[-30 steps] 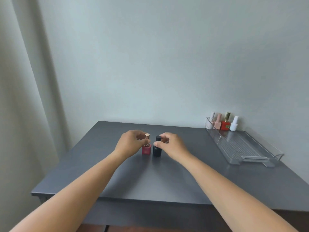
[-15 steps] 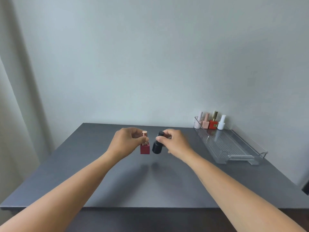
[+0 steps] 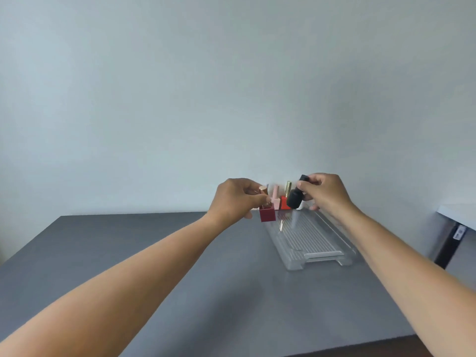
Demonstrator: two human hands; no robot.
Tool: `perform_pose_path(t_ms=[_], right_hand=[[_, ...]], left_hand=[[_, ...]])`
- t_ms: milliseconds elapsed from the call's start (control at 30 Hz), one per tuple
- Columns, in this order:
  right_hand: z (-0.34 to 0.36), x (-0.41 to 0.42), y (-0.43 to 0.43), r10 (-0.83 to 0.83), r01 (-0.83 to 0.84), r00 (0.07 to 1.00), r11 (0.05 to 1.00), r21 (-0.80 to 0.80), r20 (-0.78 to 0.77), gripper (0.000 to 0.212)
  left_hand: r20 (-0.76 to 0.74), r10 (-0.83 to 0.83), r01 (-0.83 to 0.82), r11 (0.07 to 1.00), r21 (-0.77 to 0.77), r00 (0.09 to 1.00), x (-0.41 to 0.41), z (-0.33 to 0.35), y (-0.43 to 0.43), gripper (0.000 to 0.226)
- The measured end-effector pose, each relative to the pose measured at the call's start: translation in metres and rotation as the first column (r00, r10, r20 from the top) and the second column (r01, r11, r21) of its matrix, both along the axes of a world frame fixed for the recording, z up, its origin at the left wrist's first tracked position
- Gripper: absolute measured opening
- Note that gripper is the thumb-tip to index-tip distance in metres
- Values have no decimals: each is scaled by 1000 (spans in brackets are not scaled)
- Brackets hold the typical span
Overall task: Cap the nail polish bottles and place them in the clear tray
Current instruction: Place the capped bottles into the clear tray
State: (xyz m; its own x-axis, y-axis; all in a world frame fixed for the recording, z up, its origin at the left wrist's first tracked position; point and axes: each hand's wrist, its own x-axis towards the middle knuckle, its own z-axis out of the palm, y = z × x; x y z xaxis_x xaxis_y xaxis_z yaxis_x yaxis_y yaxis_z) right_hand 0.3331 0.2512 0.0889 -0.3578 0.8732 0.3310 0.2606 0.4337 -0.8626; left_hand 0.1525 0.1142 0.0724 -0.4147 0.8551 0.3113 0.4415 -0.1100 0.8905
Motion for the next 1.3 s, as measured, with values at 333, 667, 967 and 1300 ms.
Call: perform_pose_path(t_ms=[333,667,967,1300], right_hand=[[-27,11,114,-107,117,987,990,-82,121,12],[-56,-17,168,-136,128,943,991,46,304,12],[-68,-19,177,-121,82,913,990,115,389,12],[-68,-19,176,-117,59,908,986,153,403,7]], left_hand=[[-75,23,-35,986,-160,997,17,-24,135,14],[-209,59,-107,969,-224,976,17,-45,214,9],[-318,89,-164,962,-218,944,23,-56,232,13],[-327,93,-166,965,-205,941,21,-56,229,25]])
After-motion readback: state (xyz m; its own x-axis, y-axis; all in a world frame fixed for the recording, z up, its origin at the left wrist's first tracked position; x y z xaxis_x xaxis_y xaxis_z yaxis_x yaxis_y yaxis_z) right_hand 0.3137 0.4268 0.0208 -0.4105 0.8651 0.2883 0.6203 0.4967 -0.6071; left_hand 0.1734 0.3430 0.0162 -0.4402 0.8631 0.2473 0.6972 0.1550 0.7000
